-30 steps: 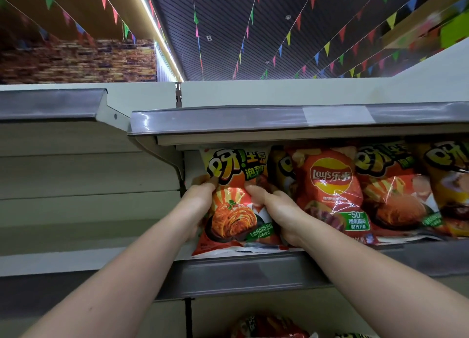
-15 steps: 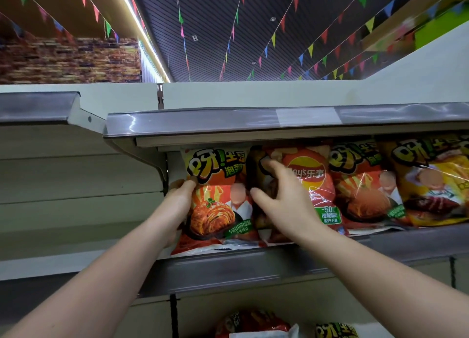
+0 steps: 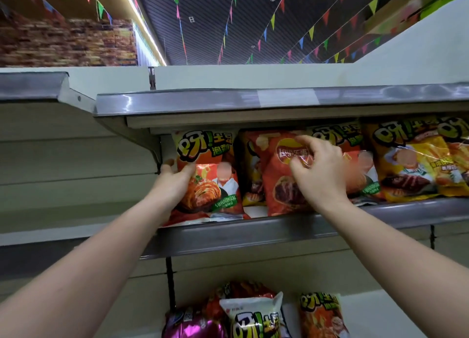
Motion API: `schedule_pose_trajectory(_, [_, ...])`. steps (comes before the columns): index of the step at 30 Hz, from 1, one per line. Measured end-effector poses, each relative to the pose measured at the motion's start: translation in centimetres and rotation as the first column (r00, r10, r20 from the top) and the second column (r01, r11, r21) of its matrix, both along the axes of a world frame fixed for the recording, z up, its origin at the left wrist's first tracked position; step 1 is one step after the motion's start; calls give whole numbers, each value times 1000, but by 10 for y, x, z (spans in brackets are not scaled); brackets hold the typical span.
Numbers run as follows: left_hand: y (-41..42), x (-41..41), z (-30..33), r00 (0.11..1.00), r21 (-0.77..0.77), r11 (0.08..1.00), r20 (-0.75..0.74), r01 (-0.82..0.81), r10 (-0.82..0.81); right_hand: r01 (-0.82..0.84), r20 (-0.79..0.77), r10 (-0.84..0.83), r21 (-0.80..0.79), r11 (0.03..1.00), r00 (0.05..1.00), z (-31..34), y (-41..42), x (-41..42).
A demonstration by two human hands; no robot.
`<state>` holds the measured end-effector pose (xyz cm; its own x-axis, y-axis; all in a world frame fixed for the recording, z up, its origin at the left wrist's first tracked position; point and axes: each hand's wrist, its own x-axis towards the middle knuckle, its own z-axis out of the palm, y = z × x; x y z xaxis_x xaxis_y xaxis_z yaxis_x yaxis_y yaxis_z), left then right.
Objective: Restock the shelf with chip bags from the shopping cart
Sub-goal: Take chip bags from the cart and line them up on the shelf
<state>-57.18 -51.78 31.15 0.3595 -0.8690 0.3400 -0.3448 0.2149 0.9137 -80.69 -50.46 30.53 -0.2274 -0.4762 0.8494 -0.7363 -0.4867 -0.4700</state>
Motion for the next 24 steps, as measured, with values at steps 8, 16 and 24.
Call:
schedule_pose_trajectory(8, [4, -4, -7, 995, -24, 1000, 96, -7, 10, 109, -144, -79, 218, 970, 986, -6, -16, 13])
schedule_pose_trajectory(16, [5, -6, -6, 991, -22, 1000, 133, -19, 21, 253, -263, -196, 203, 946, 945, -2, -21, 32])
schedule_pose_trajectory(24, [16, -14, -8, 977, -28, 998, 203, -61, 65, 176, -319, -90, 251, 952, 944, -5, -15, 9])
